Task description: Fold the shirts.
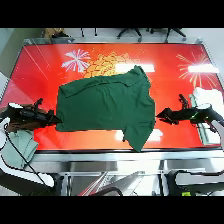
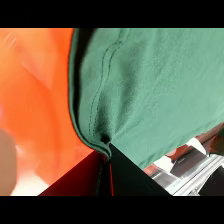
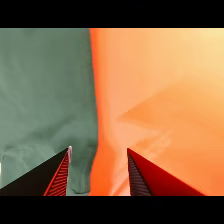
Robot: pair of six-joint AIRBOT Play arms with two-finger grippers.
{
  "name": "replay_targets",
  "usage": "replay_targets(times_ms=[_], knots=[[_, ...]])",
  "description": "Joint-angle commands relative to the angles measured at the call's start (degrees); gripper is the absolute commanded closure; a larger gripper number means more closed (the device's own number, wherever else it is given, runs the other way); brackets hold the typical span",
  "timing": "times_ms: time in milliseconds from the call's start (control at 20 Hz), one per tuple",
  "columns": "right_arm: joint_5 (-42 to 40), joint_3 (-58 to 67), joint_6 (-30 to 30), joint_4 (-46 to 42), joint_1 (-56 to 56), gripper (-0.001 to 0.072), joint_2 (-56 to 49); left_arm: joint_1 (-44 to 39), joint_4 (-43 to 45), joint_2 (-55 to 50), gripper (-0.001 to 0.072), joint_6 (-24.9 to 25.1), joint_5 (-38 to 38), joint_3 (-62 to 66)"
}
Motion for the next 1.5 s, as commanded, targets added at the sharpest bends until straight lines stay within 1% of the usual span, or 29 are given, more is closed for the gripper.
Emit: replay_targets(times_ms=[0, 250, 400, 450, 500, 550, 600, 650, 800, 900, 950, 1050, 1100, 1200, 1300, 1350, 1450], knots=[[1.14, 0.26, 0.42, -0.24, -0.11, 0.0255, -0.87, 0.68, -0.04, 0.04, 0.0696, 0.07, 0.66, 0.04], [1.90, 0.17, 2.01, 0.11, 8.76, 0.0255, -4.26, 0.68, -0.09, 0.04, 0.0695, 0.04, 1.14, 0.07], [3.30, 0.22, 2.03, 0.70, 14.34, 0.0258, -5.01, 0.66, -0.26, 0.04, 0.0695, 0.04, -1.03, 0.66], [3.34, 0.46, 1.68, 1.44, 15.15, 0.0354, -4.81, 0.63, -0.26, 0.04, 0.0695, 0.02, -2.51, 1.64], [3.80, 1.05, 0.74, 2.49, 15.32, 0.0507, -4.48, 0.55, -0.28, 0.07, 0.0696, 0.02, -4.55, 3.02], [4.59, 2.16, 0.46, 3.06, 15.28, 0.0575, -3.85, 0.57, -1.03, 0.55, 0.0696, 0.02, -6.97, 4.57], [5.40, 4.04, 0.48, 2.99, 15.28, 0.0671, -2.58, 0.57, -3.15, 1.88, 0.0696, 0.02, -8.28, 5.49], [6.08, 6.38, 0.48, 2.99, 15.28, 0.0688, -0.90, 0.57, -6.47, 4.09, 0.0696, 0.04, -8.61, 6.40], [6.82, 17.51, 0.52, 3.06, 14.99, 0.0689, 6.62, 0.57, -20.00, 13.05, 0.0696, 1.22, -8.68, 10.73], [6.16, 27.63, 0.50, 3.21, 14.05, 0.0689, 12.90, 0.63, -30.10, 20.46, 0.0696, 2.56, -9.05, 15.52], [5.20, 32.33, 0.50, 3.17, 13.60, 0.0689, 15.82, 0.61, -35.43, 24.63, 0.0696, 4.66, -9.35, 18.34], [1.36, 40.37, 0.46, 3.17, 12.79, 0.0688, 22.18, 0.70, -44.50, 32.52, 0.0696, 6.23, -8.26, 23.39], [-1.42, 43.47, -0.28, 3.13, 12.61, 0.0688, 25.57, 0.94, -47.84, 36.59, 0.0696, 6.69, -6.25, 26.29], [-8.17, 47.65, -1.29, 1.97, 12.57, 0.0689, 31.61, 2.67, -49.24, 43.78, 0.0696, 6.60, -1.11, 32.04], [-14.86, 50.80, -1.29, -1.51, 12.44, 0.0689, 36.33, 6.82, -49.11, 49.44, 0.0696, 6.27, 2.36, 36.94], [-17.66, 52.35, -1.27, -3.69, 12.44, 0.0689, 37.99, 10.29, -49.03, 51.67, 0.0696, 5.55, 2.32, 39.15], [-20.46, 54.97, -1.27, -7.72, 12.44, 0.0689, 39.23, 17.03, -49.03, 54.75, 0.0696, 2.78, 1.95, 40.79]])
